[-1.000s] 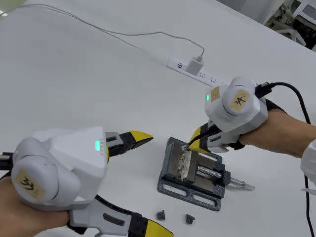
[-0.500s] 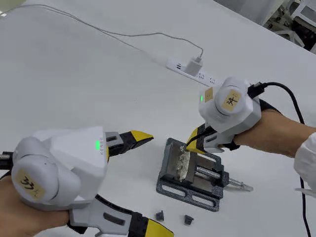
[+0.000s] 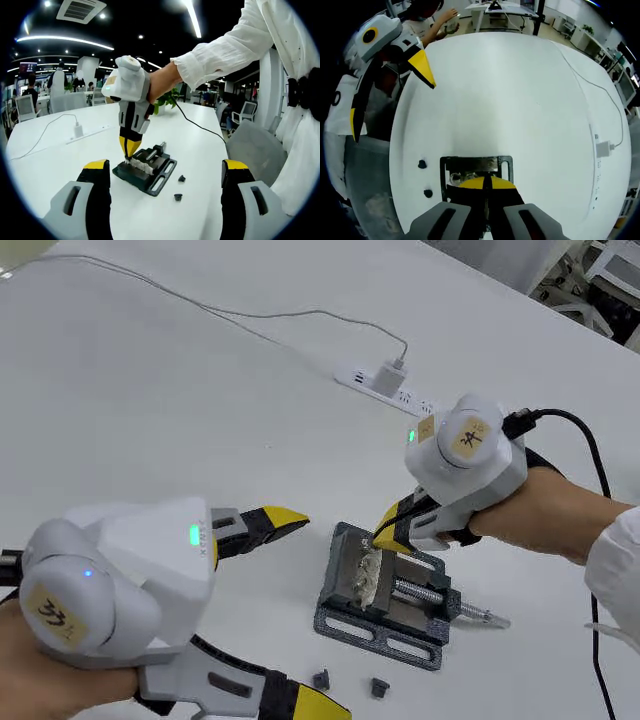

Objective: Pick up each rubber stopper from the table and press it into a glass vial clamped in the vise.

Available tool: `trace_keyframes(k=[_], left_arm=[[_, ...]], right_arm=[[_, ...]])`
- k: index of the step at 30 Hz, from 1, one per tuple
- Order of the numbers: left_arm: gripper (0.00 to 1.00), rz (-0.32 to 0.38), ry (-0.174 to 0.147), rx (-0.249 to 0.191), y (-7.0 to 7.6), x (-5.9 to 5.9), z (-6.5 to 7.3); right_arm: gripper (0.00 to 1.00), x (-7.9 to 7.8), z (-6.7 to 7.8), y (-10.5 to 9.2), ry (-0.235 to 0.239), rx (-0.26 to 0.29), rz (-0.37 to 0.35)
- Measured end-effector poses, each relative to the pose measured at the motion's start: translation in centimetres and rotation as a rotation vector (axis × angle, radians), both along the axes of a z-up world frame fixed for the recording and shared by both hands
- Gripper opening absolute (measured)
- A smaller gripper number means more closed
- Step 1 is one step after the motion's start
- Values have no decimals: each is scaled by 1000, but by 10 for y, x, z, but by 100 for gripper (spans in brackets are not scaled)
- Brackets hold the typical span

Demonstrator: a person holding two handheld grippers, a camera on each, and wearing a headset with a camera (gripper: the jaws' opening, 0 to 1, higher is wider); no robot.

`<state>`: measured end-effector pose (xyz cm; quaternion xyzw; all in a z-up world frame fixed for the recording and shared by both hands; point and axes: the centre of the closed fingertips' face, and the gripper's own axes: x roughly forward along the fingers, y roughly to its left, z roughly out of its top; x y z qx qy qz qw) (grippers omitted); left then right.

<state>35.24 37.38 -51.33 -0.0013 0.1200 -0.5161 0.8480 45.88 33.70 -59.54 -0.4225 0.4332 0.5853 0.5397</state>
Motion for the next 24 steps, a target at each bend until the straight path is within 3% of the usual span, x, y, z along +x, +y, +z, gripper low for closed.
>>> trace_keyframes(k=[8, 14, 19, 24], left_arm=[[91, -9, -3, 16, 0, -3, 4], [91, -9, -7, 32, 2, -4, 8], [91, -4, -7, 34, 3, -7, 12], [91, -8, -12, 41, 0, -10, 15]], right_arm=[[0, 0, 2, 0, -23, 90, -79], [0, 0, 2, 0, -36, 117, -113], [0, 1, 3, -2, -22, 171, -172], [0, 1, 2, -2, -31, 189, -181]])
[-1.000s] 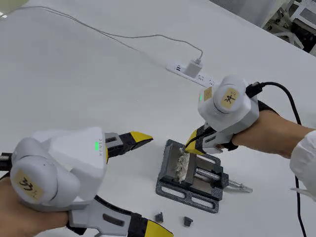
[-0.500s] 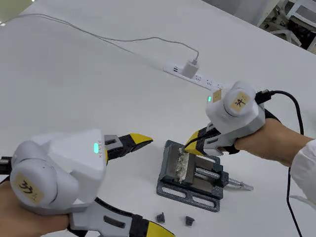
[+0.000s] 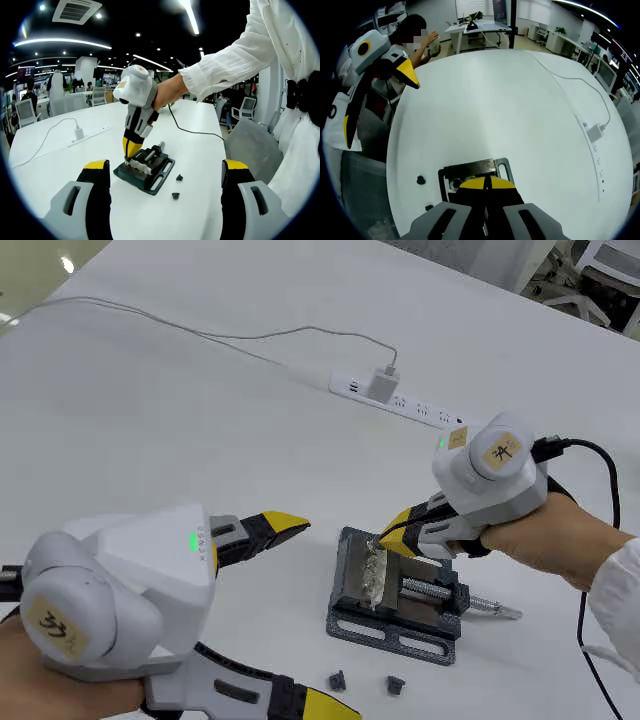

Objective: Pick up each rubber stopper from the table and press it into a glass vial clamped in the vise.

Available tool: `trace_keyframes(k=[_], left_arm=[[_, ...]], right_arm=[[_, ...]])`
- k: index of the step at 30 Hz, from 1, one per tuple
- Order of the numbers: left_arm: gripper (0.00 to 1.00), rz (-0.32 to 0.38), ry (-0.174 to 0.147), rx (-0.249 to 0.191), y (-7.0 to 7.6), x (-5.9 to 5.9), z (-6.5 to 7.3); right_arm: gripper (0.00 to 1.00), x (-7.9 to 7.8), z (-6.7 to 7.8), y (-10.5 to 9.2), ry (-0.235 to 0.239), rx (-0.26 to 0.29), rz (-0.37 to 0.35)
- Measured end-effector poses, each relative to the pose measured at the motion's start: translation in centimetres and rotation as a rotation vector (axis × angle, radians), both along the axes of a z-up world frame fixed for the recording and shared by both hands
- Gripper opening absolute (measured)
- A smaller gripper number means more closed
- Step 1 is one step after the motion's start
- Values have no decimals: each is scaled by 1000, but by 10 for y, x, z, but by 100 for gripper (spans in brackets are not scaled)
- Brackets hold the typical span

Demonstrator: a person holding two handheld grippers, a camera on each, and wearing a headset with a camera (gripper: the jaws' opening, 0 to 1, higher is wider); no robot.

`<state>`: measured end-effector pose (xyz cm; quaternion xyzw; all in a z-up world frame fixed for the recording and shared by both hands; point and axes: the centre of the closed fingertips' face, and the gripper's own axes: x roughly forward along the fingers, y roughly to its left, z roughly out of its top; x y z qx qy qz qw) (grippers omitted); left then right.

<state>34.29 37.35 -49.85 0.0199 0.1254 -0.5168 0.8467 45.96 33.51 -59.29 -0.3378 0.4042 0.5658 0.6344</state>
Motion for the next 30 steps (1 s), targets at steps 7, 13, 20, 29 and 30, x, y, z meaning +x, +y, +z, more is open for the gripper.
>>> trace_keyframes(k=[7, 13, 20, 29, 30], left_arm=[[91, -3, -10, 11, -2, -3, 5], [91, -1, -14, 24, 0, -7, 7], [91, 3, -19, 32, 1, -9, 10], [91, -2, -30, 45, 0, -11, 13], [91, -3, -31, 45, 0, -11, 13]], right_arm=[[0, 2, 2, -1, 38, 80, -115], [0, 1, 2, 0, 20, 86, -130], [0, -1, 5, -8, -9, 70, -119], [2, -8, 18, -15, -34, 115, -134], [3, -10, 20, -15, -39, 119, -134]])
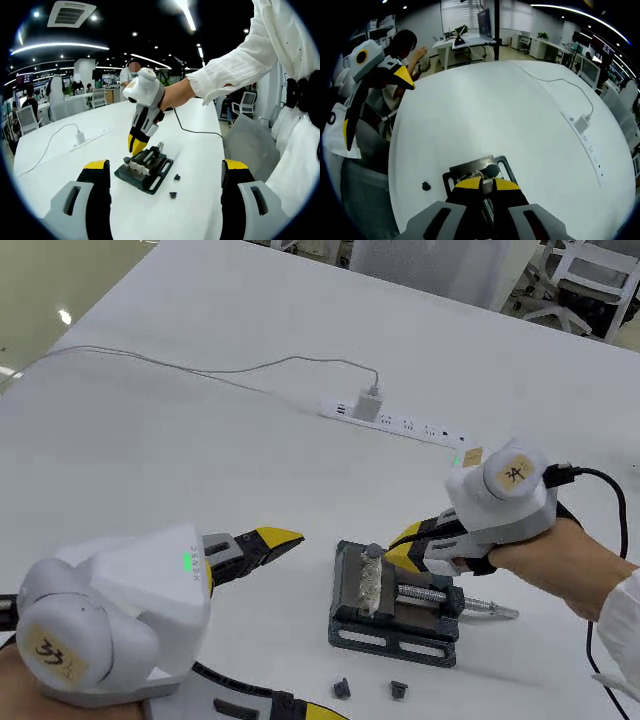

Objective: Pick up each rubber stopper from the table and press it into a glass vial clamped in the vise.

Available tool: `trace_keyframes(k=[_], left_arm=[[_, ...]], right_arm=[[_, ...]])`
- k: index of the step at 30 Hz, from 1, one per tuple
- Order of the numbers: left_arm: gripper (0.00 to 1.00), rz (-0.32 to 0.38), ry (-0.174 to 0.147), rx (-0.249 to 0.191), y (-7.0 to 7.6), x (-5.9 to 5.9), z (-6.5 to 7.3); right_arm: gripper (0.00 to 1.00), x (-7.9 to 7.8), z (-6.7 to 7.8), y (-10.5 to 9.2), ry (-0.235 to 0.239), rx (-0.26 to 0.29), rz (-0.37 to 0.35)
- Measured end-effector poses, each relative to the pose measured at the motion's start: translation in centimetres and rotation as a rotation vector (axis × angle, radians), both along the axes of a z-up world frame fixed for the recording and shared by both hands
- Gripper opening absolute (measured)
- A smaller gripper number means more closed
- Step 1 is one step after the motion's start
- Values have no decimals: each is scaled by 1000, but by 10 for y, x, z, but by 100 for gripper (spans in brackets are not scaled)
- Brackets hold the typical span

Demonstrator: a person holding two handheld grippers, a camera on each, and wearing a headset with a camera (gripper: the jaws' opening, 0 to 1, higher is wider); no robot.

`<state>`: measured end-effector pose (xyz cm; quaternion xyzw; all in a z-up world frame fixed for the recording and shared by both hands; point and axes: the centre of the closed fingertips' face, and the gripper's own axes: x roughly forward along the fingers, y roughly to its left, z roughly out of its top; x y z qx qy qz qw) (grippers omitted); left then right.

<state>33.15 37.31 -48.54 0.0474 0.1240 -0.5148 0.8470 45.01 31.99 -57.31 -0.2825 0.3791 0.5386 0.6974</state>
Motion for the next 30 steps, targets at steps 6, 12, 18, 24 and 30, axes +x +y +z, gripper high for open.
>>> trace_keyframes(k=[6, 12, 18, 24, 30], left_arm=[[91, -7, -1, 9, 0, -3, 1], [90, -10, -7, 22, -1, -6, 3], [89, -15, -5, 35, -2, -11, 3], [88, -15, -5, 47, -4, -15, 3], [87, -27, 5, 65, -6, -21, 0]], right_arm=[[9, -9, 13, -6, -33, 38, -4], [15, -16, 29, -16, -71, 93, -37], [20, -27, 43, -25, -98, 145, -69], [26, -42, 53, -38, -119, 188, -98], [34, -58, 63, -53, -148, 236, -125]])
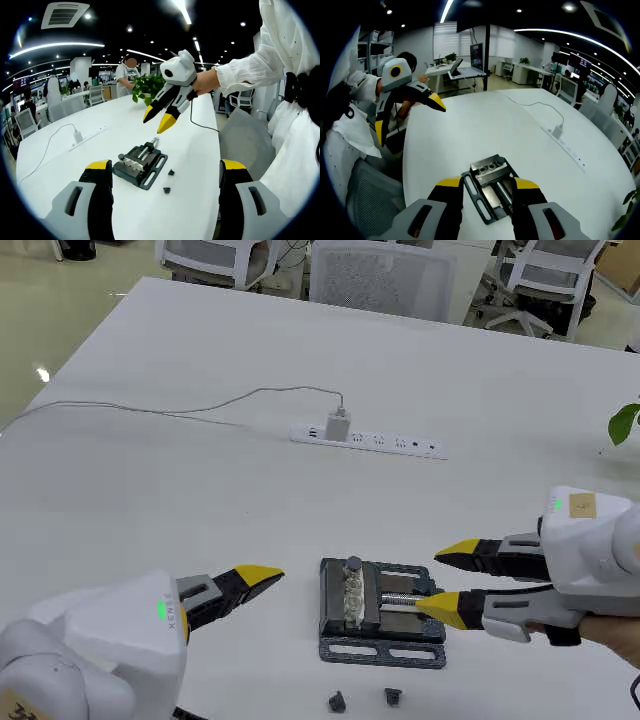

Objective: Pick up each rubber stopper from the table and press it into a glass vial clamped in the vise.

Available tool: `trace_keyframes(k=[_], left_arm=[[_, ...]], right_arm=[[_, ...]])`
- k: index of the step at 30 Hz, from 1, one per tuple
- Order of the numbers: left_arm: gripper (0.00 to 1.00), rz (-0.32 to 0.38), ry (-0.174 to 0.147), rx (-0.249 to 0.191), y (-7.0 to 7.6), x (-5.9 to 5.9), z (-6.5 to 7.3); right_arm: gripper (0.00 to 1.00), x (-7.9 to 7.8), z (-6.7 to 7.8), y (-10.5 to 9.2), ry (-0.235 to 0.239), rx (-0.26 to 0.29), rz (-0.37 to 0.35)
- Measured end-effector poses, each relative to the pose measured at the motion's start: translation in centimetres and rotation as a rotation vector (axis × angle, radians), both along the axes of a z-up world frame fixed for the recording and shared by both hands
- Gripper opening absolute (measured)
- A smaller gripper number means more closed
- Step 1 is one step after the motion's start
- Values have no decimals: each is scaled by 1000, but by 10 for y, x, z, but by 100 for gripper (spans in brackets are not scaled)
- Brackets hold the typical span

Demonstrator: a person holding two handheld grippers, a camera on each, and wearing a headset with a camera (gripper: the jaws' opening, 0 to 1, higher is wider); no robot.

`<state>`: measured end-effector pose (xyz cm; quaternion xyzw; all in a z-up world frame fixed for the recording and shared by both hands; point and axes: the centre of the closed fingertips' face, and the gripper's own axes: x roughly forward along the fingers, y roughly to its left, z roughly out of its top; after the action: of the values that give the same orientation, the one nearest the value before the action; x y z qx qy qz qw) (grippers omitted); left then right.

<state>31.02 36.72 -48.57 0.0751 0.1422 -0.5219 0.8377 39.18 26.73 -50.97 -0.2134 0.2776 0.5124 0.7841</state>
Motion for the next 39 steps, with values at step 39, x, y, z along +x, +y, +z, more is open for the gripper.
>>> trace_keyframes(k=[39], left_arm=[[54, -18, 102, 172, -11, -2, -76]], right_arm=[[60, -79, -21, -66, -2, 102, -103]])
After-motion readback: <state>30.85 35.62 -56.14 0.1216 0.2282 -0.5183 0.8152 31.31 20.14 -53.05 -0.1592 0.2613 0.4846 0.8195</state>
